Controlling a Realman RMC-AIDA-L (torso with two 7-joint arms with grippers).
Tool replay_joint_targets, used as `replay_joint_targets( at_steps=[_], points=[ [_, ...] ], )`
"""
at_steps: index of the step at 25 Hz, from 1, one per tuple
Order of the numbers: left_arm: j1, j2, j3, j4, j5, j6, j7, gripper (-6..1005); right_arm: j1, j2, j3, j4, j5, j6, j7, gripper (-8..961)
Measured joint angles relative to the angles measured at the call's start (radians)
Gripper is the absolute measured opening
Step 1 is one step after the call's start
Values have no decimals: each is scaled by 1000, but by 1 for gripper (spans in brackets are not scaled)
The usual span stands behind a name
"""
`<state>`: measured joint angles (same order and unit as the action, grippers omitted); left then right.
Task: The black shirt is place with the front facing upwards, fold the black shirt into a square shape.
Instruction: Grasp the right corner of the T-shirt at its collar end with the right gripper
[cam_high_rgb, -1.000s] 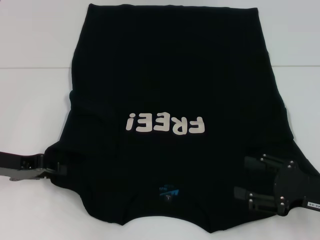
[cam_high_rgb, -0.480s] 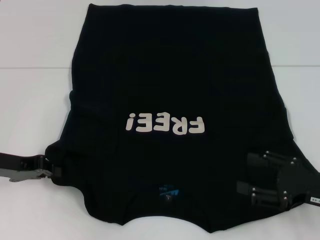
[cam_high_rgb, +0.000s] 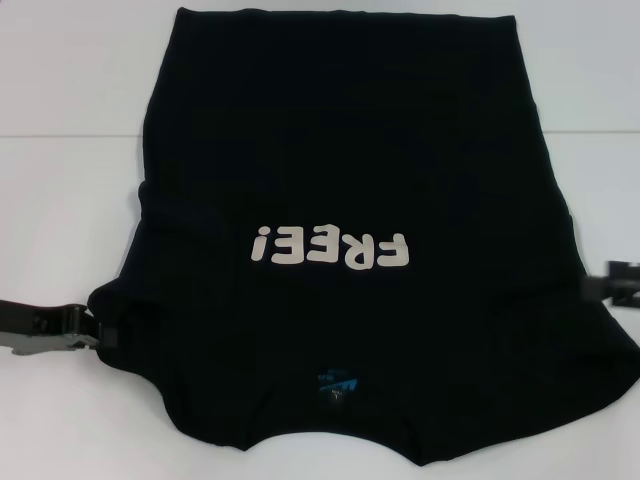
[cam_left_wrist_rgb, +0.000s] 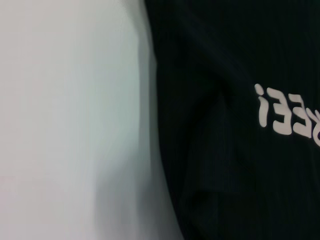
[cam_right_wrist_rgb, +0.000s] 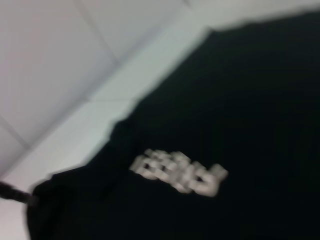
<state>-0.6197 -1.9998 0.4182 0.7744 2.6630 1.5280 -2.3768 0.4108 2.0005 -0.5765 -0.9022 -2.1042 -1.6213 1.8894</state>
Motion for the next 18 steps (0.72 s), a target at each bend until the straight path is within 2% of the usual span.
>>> replay_joint_targets(
  at_steps=[3,6,12,18],
  points=[
    [1,3,-4,14,-2,3,11,34,46,-49,8,-64,-145,-35,281,811],
    [0,4,-7,23,-3,4,31,36,110,-71,30,-110,-312,-99,463,810],
    [-5,4,-2,25,-5,8,55,39,196,-63,42,-180,-581,-146,572,808],
    [-3,4,-5,25,-15,18,61,42,204,-52,18,-122,-624,-102,561,806]
  ],
)
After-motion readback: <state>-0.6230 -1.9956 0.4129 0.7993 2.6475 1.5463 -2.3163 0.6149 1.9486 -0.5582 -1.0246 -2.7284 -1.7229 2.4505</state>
